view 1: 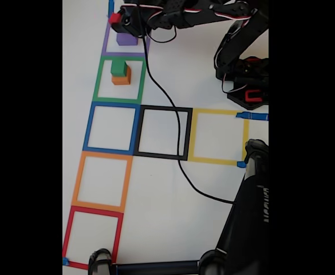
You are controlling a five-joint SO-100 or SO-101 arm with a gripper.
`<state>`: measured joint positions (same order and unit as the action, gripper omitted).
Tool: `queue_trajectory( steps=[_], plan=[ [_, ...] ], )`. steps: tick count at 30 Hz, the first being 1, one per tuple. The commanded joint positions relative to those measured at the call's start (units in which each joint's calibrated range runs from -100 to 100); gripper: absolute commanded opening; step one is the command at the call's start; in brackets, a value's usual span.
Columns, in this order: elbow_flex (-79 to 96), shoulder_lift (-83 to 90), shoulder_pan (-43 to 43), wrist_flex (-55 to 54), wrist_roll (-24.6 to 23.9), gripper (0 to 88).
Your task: Tower of hanoi
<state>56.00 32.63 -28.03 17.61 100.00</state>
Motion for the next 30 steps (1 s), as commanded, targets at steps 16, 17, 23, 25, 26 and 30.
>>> queue_trajectory(
  steps=[16, 17, 23, 25, 26, 30],
  plan=[
    [-69.5, 1.6, 12.9, 76.9, 0.0, 1.0],
    [-71.4, 1.4, 13.6, 78.0, 0.0, 1.0],
    [-74.1, 2.0, 16.8, 81.6, 0.0, 0.9],
    [-71.4, 3.1, 18.0, 80.4, 0.0, 1.0],
    [-68.8, 4.1, 18.4, 78.7, 0.0, 1.1],
    [-50.7, 10.6, 20.2, 66.0, 0.0, 1.1]
  ],
)
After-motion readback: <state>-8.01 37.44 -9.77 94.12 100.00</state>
